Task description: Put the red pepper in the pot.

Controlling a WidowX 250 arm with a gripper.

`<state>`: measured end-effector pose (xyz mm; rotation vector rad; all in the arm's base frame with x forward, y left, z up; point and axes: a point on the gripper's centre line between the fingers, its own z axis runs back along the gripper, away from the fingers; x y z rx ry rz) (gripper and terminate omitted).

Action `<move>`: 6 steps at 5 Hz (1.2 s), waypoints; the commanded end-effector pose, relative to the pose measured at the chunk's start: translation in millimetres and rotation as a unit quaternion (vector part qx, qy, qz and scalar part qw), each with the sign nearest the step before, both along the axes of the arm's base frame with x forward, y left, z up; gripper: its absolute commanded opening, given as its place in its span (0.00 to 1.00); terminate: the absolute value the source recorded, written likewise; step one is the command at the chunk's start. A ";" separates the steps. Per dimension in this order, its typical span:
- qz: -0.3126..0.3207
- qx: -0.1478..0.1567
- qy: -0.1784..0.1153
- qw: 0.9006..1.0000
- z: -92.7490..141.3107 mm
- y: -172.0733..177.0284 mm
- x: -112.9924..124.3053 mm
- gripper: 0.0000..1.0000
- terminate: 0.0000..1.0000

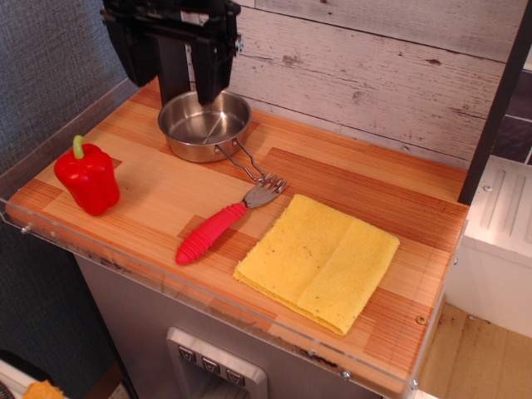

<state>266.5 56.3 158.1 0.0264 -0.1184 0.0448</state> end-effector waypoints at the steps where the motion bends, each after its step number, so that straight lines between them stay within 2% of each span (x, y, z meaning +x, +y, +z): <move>1: 0.004 0.020 -0.050 0.999 2.4 84.5 -26.1 1.00 0.00; 2: 0.013 0.027 -0.061 0.998 3.1 114.4 -29.0 1.00 0.00; 4: 0.008 0.024 -0.021 0.999 -33.6 127.8 -28.6 1.00 0.00; 6: 0.014 0.028 0.000 1.000 -62.1 128.0 -37.7 1.00 0.00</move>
